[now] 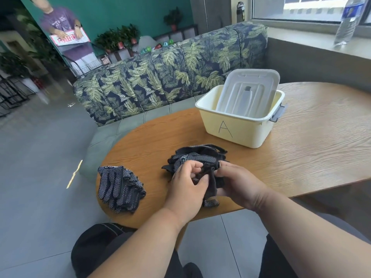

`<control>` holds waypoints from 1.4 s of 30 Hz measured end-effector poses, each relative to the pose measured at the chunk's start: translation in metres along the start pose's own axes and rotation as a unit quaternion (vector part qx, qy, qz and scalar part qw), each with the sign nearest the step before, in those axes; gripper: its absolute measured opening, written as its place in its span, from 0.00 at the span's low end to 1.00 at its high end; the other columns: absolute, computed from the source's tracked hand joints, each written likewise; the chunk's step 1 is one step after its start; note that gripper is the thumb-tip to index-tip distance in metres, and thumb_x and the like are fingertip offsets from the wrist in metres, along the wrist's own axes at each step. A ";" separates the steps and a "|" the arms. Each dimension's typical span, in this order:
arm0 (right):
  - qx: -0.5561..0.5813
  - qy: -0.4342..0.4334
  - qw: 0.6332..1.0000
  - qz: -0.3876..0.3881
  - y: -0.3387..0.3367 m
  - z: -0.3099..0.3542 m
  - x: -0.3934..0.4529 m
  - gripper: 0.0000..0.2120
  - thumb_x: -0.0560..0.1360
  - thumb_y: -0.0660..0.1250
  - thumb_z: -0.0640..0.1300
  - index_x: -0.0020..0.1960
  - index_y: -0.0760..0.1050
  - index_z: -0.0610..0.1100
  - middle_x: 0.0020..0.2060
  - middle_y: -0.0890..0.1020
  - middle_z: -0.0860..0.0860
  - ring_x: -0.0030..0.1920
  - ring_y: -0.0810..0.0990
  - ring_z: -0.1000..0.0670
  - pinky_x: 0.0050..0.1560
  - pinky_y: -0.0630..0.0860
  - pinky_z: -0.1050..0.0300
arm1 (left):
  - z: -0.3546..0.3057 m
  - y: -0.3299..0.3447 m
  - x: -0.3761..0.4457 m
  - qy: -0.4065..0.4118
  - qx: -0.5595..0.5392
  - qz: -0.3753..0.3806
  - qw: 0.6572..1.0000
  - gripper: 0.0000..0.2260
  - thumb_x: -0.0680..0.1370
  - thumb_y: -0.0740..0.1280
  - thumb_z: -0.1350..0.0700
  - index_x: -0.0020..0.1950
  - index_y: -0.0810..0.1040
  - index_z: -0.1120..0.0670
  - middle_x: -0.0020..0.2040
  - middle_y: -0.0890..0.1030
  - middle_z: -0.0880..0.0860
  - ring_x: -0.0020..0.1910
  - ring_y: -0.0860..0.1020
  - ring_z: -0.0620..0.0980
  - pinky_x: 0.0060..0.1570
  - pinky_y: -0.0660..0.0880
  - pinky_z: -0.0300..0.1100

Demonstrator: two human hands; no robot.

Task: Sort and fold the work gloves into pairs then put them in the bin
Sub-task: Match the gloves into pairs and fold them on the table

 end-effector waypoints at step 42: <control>-0.386 0.014 0.860 -0.333 -0.026 -0.015 -0.009 0.14 0.78 0.63 0.41 0.59 0.71 0.56 0.43 0.83 0.50 0.43 0.82 0.49 0.47 0.81 0.51 | 0.054 -0.042 -0.028 -0.034 0.083 0.016 0.996 0.13 0.82 0.60 0.47 0.66 0.76 0.42 0.68 0.71 0.38 0.71 0.67 0.39 0.74 0.62 0.40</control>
Point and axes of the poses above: each hand's wrist, its own x-axis towards the middle knuckle, its own y-axis out of the palm, z = x × y, the point moved 5 cm from there along x, towards the middle knuckle
